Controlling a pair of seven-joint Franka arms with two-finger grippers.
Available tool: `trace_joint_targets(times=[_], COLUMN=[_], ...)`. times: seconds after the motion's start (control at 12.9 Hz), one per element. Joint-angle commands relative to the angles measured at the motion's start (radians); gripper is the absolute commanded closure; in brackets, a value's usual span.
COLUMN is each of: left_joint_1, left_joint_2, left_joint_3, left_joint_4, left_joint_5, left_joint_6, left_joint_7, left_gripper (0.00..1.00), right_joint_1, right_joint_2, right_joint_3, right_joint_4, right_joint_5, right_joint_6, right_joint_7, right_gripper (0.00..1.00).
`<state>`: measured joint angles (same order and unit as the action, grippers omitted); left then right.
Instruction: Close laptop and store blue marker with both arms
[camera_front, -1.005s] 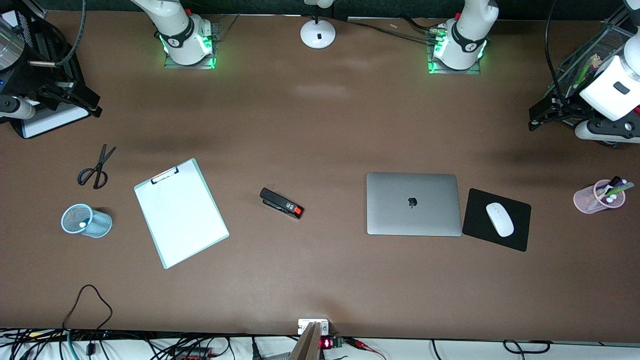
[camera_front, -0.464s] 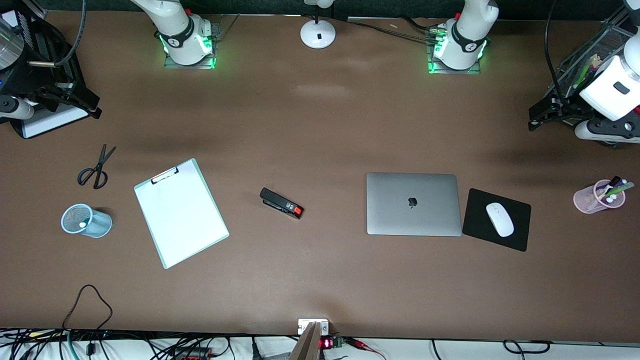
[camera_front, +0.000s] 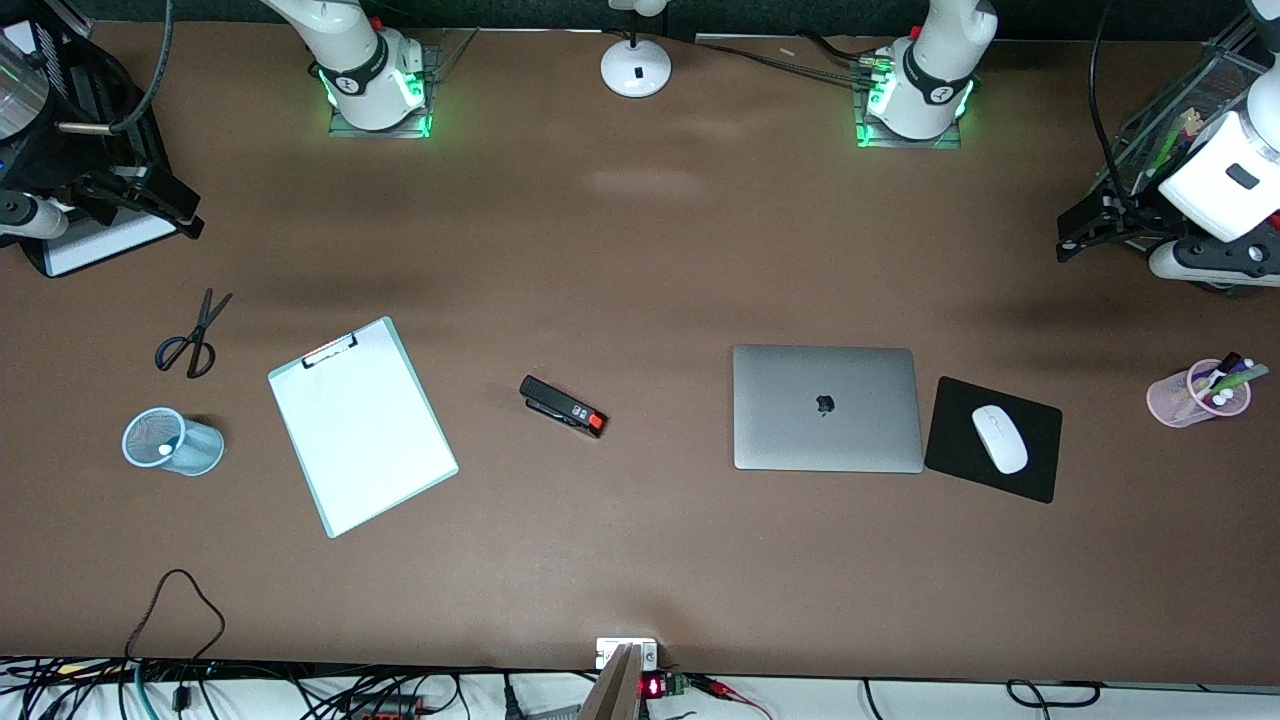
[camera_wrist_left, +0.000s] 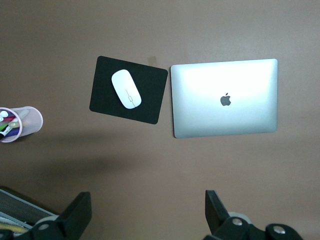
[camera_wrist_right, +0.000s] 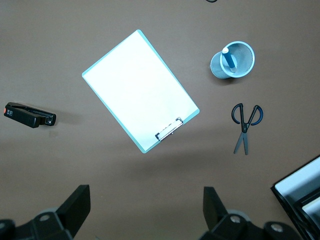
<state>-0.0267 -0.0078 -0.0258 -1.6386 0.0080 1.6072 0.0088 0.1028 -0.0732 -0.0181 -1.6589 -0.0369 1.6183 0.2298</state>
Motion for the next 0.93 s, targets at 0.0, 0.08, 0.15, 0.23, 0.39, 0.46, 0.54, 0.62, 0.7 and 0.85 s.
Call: trace_joint_targets(times=[0.0, 0.08, 0.15, 0.23, 0.39, 0.46, 0.54, 0.62, 0.7, 0.85], left_joint_1=[-0.007, -0.007, -0.007, -0.007, -0.007, -0.007, -0.007, -0.007, -0.009, -0.009], left_joint_2=[-0.015, -0.015, -0.015, -0.015, -0.015, -0.015, -0.015, -0.015, -0.014, -0.015], left_joint_3=[0.009, 0.009, 0.009, 0.009, 0.009, 0.009, 0.009, 0.009, 0.009, 0.009], left_joint_4=[-0.012, -0.012, -0.012, -0.013, -0.012, -0.013, -0.013, -0.013, -0.013, -0.013], left_joint_5=[-0.016, -0.016, -0.016, -0.016, -0.016, -0.016, -0.016, -0.014, -0.014, -0.016], left_joint_6=[-0.006, -0.006, -0.006, -0.006, -0.006, -0.006, -0.006, -0.006, -0.004, -0.004], left_joint_7=[-0.004, -0.004, -0.004, -0.003, -0.004, -0.004, -0.004, -0.004, -0.003, -0.003], left_gripper=[0.0, 0.0, 0.0, 0.0, 0.0, 0.0, 0.0, 0.0, 0.0, 0.0], right_joint_1=[0.021, 0.026, 0.026, 0.025, 0.021, 0.021, 0.021, 0.02, 0.02, 0.02], right_joint_2=[-0.005, -0.007, -0.008, -0.01, -0.011, -0.013, -0.013, -0.013, -0.013, -0.013], right_joint_3=[0.0, 0.0, 0.0, -0.002, -0.006, -0.008, -0.009, -0.011, -0.011, -0.011], right_joint_4=[0.005, 0.005, 0.005, 0.005, 0.005, 0.005, 0.005, 0.005, 0.005, 0.004], right_joint_5=[0.005, 0.005, 0.003, 0.003, 0.006, 0.005, 0.005, 0.006, 0.012, 0.012], right_joint_6=[-0.002, -0.008, -0.011, -0.015, -0.015, -0.015, -0.017, -0.015, -0.015, -0.017], right_joint_7=[0.008, 0.003, -0.004, -0.042, -0.116, -0.124, -0.129, -0.154, -0.199, -0.225], right_gripper=[0.0, 0.0, 0.0, 0.0, 0.0, 0.0, 0.0, 0.0, 0.0, 0.0])
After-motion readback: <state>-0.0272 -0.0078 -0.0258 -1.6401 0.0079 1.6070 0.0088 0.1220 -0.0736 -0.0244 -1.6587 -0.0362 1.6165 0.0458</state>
